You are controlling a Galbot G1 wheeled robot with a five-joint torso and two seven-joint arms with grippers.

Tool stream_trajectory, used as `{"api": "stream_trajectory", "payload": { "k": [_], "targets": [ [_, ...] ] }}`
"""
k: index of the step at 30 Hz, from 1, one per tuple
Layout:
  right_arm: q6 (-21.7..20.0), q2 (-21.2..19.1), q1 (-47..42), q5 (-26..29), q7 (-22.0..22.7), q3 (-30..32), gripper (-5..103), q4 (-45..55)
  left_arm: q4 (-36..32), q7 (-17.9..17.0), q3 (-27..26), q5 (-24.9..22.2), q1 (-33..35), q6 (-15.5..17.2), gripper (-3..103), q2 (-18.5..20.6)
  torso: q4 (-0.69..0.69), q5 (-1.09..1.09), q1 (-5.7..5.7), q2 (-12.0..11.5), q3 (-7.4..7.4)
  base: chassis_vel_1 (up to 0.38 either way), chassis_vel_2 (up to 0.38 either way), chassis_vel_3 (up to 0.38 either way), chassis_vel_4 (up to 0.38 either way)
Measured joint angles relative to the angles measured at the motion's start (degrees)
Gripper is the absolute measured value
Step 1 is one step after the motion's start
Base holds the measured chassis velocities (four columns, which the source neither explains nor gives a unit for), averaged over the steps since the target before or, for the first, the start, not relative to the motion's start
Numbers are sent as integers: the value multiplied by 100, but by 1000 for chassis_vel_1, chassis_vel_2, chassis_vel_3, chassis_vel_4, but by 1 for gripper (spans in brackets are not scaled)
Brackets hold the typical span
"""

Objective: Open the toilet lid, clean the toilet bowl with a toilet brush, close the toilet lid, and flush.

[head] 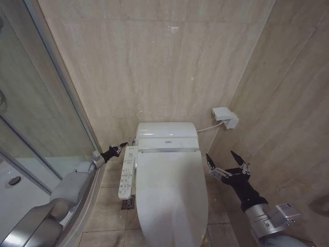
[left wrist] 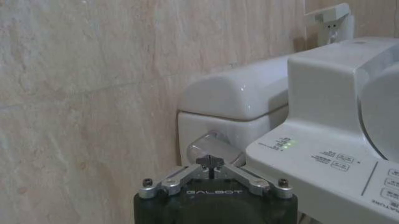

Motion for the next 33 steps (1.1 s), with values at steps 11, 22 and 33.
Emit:
{"api": "stream_trajectory", "payload": {
  "k": [11,22,33],
  "targets": [
    [0,0,0,0,0,0,100,0,-7,17,-7,17,-80,2,0,-66,0,0,0,0,0,0,0,0,0],
    [0,0,0,0,0,0,100,0,150,166,-16,146,-93,10,0,-201,2,3,0,1,0,0,0,0,0],
    [0,0,0,0,0,0,100,0,468,308,-46,161,-181,25,0,-258,0,0,0,1,1,0,0,0,0]
  ]
}}
